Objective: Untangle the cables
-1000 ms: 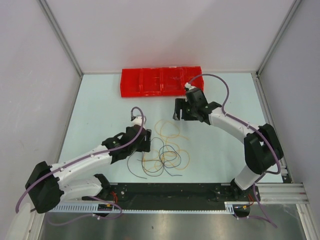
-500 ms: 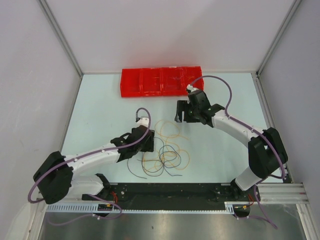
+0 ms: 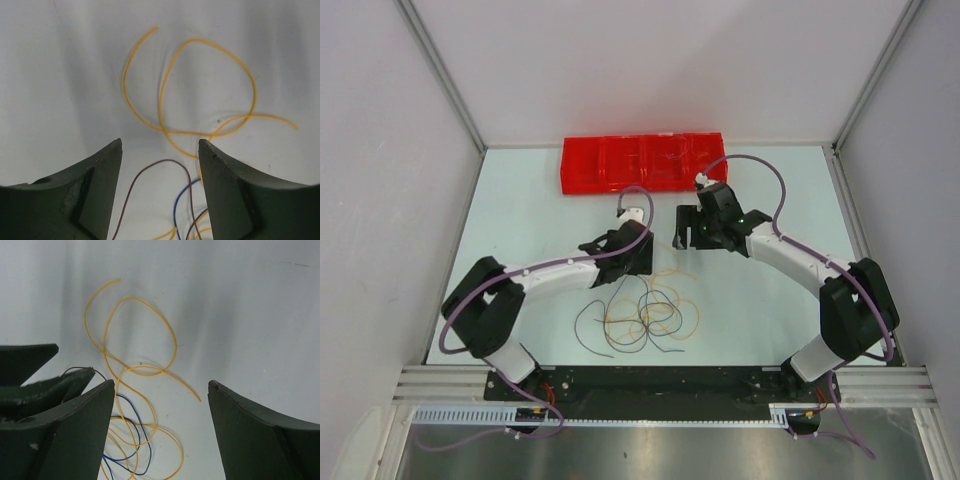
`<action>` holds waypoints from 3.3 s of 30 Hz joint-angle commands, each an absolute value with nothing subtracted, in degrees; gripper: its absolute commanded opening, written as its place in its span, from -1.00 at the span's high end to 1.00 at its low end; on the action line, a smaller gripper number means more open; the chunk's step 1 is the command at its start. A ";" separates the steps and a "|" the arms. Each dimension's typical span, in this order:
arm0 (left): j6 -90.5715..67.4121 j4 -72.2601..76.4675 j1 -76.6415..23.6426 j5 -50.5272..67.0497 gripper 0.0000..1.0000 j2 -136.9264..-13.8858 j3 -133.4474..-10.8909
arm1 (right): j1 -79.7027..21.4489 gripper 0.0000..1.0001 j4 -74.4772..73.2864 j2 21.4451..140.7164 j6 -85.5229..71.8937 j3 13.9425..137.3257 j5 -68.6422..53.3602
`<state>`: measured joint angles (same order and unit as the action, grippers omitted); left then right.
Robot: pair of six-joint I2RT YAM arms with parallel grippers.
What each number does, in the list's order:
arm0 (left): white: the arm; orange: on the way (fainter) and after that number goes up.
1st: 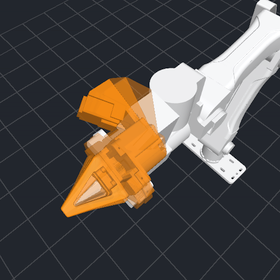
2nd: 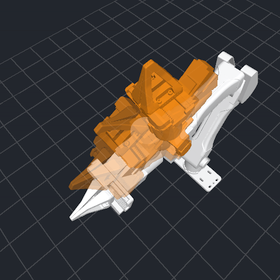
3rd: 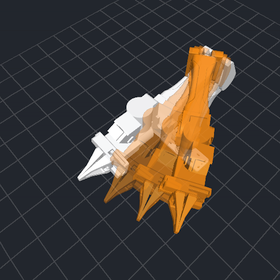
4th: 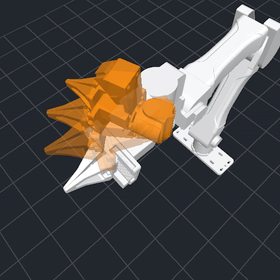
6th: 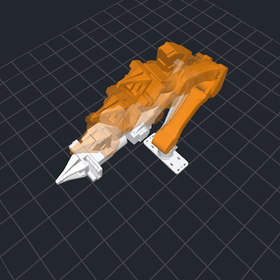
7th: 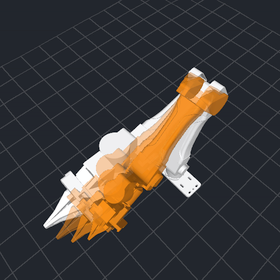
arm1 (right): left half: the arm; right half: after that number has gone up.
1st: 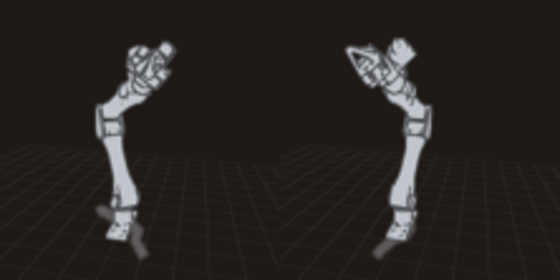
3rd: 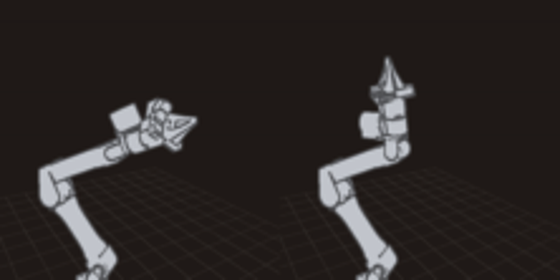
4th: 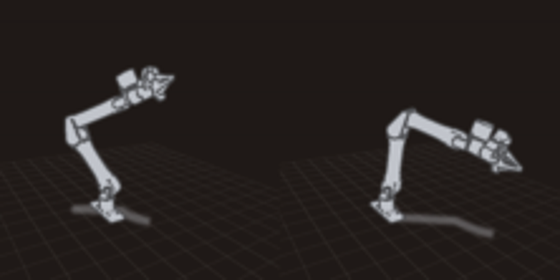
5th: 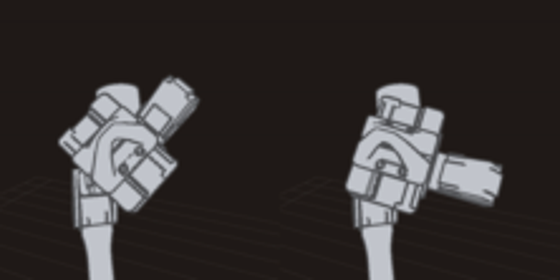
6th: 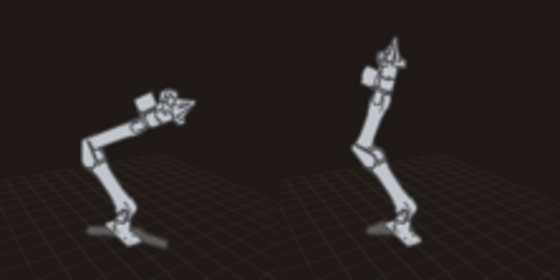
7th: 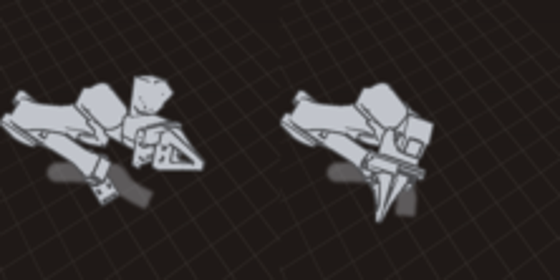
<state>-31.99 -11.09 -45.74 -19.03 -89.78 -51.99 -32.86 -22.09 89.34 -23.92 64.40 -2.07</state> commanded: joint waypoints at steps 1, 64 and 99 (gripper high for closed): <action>-31.73 -10.28 -44.56 -18.02 -0.39 -94.38 -57.29 | -33.22 -0.59 -22.06 87.01 -23.29 63.63 -2.55; -27.86 -12.06 -38.85 -13.91 0.99 -57.56 -53.89 | -33.13 -0.57 -18.37 74.44 -27.77 62.93 1.76; -25.66 -26.60 -27.95 -15.20 -0.98 -72.79 -59.76 | -38.58 -0.57 -17.05 85.95 -21.89 62.57 -10.02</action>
